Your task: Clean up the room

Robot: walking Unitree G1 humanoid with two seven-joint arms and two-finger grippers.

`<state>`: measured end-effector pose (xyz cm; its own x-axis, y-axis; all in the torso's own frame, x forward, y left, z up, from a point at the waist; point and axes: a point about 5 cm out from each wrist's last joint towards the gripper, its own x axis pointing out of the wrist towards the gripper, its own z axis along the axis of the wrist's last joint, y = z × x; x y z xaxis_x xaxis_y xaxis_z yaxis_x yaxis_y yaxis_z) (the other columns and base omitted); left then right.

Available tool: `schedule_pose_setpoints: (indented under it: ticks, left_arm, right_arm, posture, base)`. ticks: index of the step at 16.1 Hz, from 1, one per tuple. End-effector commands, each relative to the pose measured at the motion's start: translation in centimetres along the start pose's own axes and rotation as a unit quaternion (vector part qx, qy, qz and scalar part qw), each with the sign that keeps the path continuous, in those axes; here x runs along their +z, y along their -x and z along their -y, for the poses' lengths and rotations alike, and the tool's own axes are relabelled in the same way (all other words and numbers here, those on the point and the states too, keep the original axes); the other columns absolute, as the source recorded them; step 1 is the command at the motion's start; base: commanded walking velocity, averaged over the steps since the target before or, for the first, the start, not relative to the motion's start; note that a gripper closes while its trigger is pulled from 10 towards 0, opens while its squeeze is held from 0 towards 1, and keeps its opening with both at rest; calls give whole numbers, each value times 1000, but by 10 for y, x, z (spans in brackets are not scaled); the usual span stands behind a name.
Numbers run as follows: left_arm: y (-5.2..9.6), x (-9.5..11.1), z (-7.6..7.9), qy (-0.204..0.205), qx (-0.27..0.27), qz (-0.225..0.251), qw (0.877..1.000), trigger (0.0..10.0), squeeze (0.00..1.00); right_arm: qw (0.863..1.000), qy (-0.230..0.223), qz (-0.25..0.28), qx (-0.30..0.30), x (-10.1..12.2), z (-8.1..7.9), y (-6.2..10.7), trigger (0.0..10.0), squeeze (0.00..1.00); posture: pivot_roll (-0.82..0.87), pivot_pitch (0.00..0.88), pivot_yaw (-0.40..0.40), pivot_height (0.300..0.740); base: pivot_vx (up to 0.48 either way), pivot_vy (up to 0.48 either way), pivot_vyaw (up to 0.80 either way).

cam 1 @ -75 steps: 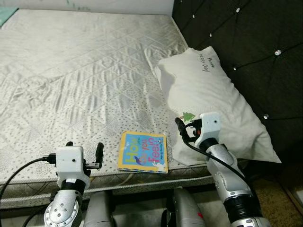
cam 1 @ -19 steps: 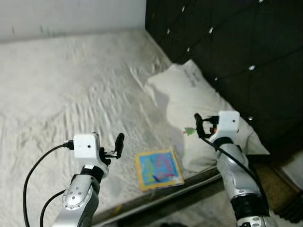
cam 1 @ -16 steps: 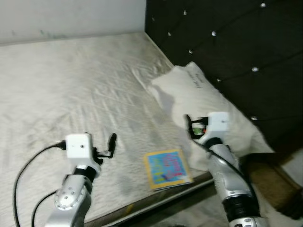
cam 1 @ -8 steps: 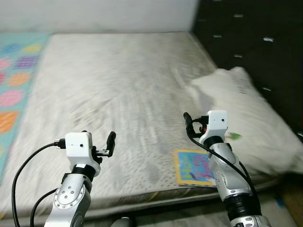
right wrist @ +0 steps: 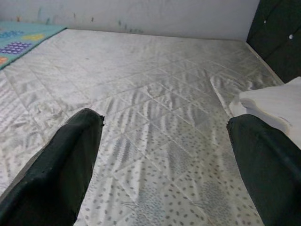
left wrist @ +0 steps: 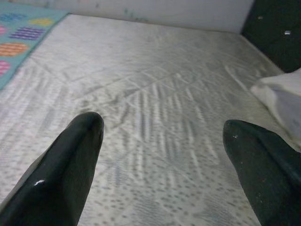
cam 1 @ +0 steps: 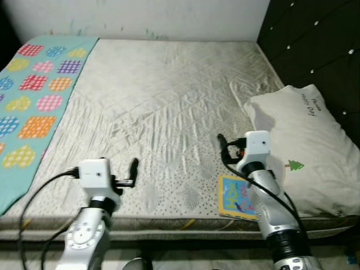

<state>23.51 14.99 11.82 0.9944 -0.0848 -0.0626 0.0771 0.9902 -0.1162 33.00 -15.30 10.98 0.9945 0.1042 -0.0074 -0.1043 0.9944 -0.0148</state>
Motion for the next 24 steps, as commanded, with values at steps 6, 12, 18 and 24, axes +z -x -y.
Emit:
schedule_pose_setpoints:
  ticks: [6, 12, 18, 24]
  left_arm:
    - [0, -1, -1, 16, 6, 3, 1000, 10000, 0]
    - [-1, 1, 2, 13, -8, 7, 1000, 10000, 0]
    - [-2, 1, 3, 14, -11, 7, 1000, 10000, 0]
    - [-3, 3, 2, 21, -7, 17, 1000, 10000, 0]
  right_arm:
    - [1000, -6, -1, 1, -1, -1, 1, 10000, 0]
    - [1000, -1, 0, 3, -1, -1, 0, 10000, 0]
    - [1000, 0, 2, 4, 1, -2, -1, 10000, 0]
    - [1000, 3, 0, 10, 0, -2, -1, 10000, 0]
  posture:
    - [36, 130, -35, 740]
    - [35, 127, -35, 740]
    - [35, 122, -36, 740]
    - [35, 117, -38, 740]
  base:
    - [0, 0, 0]
    - [0, -141, 0]
    - [0, -308, 0]
    - [0, -99, 0]
